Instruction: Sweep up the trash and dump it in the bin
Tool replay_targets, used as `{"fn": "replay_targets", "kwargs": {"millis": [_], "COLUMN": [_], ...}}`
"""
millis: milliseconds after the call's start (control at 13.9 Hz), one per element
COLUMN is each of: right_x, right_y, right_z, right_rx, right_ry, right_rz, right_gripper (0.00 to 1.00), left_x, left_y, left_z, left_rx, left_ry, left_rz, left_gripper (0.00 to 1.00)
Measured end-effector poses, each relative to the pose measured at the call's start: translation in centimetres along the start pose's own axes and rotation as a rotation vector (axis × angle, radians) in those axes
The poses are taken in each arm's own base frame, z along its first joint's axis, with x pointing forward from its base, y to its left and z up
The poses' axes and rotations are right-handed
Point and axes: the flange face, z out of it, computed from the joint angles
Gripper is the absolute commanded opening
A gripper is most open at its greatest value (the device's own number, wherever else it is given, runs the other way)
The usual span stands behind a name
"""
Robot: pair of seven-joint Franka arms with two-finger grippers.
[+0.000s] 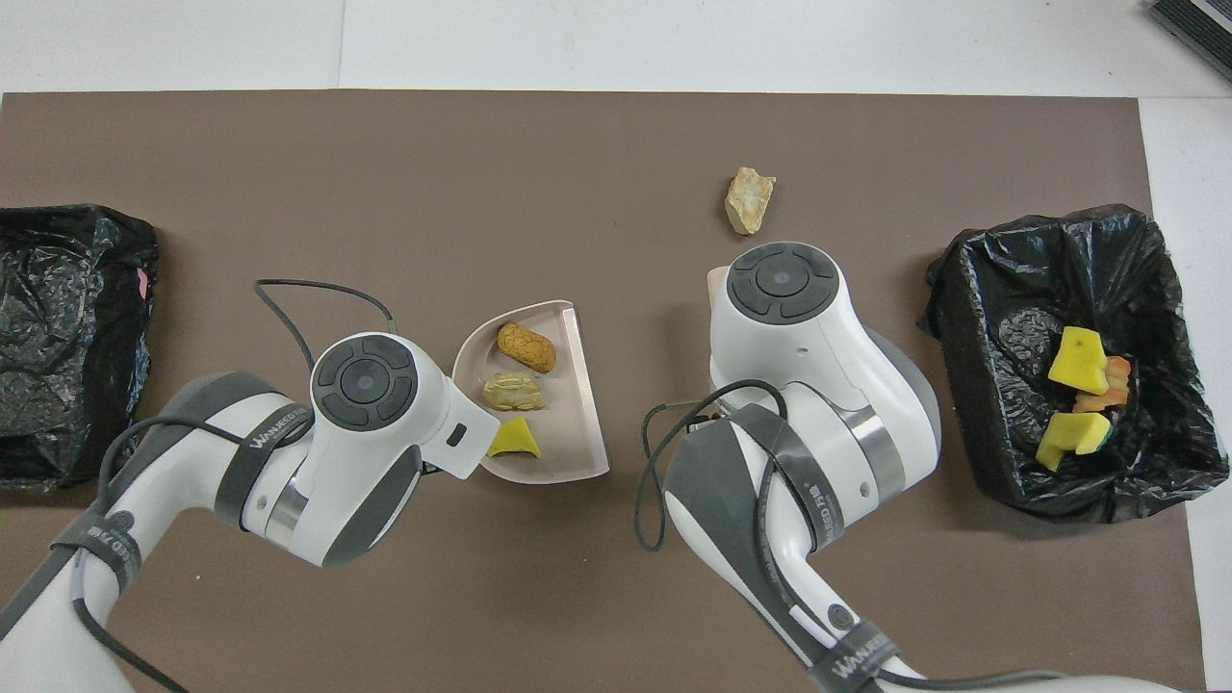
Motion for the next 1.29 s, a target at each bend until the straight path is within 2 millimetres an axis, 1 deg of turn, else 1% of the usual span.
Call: {"fn": "replay_targets", "kwargs": {"millis": [144, 287, 359, 431, 646, 789, 861, 1005, 1076, 1148, 1292], "right_x": [1.7, 3.9, 5.1, 6.5, 11.0, 13.9, 15.2, 17.3, 17.9, 18.1, 17.4], "right_y": [3.5, 6.7, 7.5, 7.9, 8.6, 8.5, 8.3, 7.6, 7.3, 6.9, 5.6], "right_z": [0.3, 0.1, 0.0, 0.0, 0.4, 0.8, 1.5, 3.6, 4.6, 5.1, 4.7], "right_rx": [-0.072, -0.149, -0.188, -0.214, -0.243, -0.245, -0.249, -0.279, -0.29, -0.291, -0.295], "right_ry": [0.02, 0.043, 0.059, 0.082, 0.146, 0.189, 0.206, 0.218, 0.211, 0.202, 0.157], "right_rz": [-0.086, -0.139, -0.155, -0.177, -0.254, -0.273, -0.281, -0.304, -0.313, -0.318, -0.329], "right_gripper": [0.0, 0.0, 0.0, 0.0, 0.0, 0.0, 0.0, 0.0, 0.0, 0.0, 0.0], "left_x": [-0.1, -0.4, -0.5, -0.5, -0.5, -0.5, -0.5, -0.5, -0.5, -0.6, -0.6], "left_y": [-0.1, -0.3, -0.4, -0.4, -0.4, -0.4, -0.4, -0.4, -0.4, -0.4, -0.5], "left_z": [0.0, 0.0, 0.1, 0.1, 0.1, 0.1, 0.1, 0.1, 0.1, 0.1, 0.1], "left_rx": [0.0, 0.0, 0.0, 0.0, 0.0, 0.0, 0.0, 0.0, 0.0, 0.0, 0.0], "left_ry": [0.0, 0.0, 0.0, 0.0, 0.0, 0.0, 0.0, 0.0, 0.0, 0.0, 0.0], "left_rz": [-0.005, -0.012, -0.015, -0.016, -0.016, -0.017, -0.017, -0.017, -0.017, -0.017, -0.018], "left_gripper": [0.0, 0.0, 0.0, 0.0, 0.0, 0.0, 0.0, 0.0, 0.0, 0.0, 0.0]}}
